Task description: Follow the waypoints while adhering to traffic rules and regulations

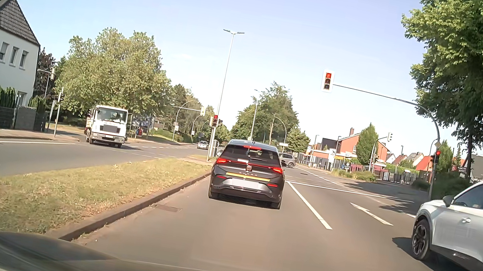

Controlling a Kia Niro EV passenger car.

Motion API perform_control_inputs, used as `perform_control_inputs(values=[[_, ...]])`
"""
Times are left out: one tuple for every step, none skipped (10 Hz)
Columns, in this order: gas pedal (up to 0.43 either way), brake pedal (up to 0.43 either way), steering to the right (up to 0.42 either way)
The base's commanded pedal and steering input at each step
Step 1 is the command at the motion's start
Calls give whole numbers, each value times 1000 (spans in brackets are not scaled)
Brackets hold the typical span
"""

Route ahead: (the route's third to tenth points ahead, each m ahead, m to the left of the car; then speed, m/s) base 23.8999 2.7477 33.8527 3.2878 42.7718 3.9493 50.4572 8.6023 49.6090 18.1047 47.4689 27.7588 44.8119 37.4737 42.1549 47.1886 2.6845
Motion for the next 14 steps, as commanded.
perform_control_inputs(values=[[0, 195, -14], [0, 177, -12], [0, 165, -12], [0, 159, -12], [0, 134, -10], [0, 116, -7], [0, 85, -4], [0, 61, -3], [0, 30, -4], [0, 18, -4], [0, 12, -3], [0, 12, -3], [0, 12, -3], [0, 12, -3]])
